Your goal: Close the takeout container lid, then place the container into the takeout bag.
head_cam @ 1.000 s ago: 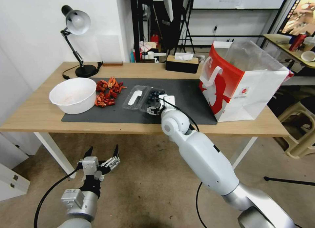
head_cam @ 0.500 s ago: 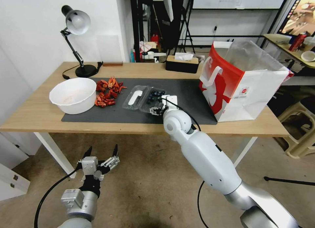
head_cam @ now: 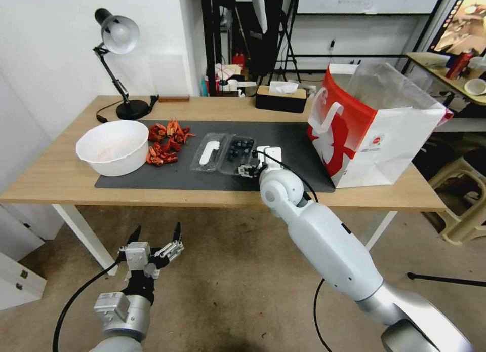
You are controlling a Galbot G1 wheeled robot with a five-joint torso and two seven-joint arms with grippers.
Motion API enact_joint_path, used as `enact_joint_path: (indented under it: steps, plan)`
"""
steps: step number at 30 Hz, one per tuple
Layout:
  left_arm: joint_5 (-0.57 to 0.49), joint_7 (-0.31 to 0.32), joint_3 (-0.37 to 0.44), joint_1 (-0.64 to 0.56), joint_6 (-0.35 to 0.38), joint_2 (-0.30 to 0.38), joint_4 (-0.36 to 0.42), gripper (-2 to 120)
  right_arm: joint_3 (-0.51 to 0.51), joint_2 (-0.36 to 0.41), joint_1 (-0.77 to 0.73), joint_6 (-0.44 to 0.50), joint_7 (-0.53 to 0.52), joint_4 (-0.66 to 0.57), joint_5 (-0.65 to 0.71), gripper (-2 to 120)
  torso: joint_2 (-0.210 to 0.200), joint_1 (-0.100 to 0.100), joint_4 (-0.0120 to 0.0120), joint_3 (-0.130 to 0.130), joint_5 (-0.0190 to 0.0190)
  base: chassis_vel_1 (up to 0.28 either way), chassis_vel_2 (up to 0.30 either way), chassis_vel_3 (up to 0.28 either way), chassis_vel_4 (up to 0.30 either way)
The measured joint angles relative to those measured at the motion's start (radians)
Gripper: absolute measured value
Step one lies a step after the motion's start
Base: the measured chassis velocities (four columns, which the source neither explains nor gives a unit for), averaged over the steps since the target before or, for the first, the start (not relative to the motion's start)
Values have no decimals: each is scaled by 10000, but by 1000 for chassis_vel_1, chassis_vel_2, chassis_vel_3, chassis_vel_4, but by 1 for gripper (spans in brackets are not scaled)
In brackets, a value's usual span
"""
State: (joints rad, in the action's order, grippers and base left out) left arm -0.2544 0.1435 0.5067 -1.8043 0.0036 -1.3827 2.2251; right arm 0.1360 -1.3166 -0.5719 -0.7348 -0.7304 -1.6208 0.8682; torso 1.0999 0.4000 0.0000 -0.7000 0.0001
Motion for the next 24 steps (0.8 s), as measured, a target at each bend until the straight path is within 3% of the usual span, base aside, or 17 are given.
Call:
enact_joint_path:
  steps: [13, 24]
  plan:
    - [38, 31, -19, -8, -42, -63, 17, 100, -53, 684, -66, -2, 102, -347, 205, 100, 0, 0, 0, 0, 0, 0, 0, 0, 0]
    - [50, 40, -24, -4, -50, -81, -5, 100, -131, 819, -228, -2, 81, -559, 259, 100, 1, 0, 0, 0, 0, 0, 0, 0, 0]
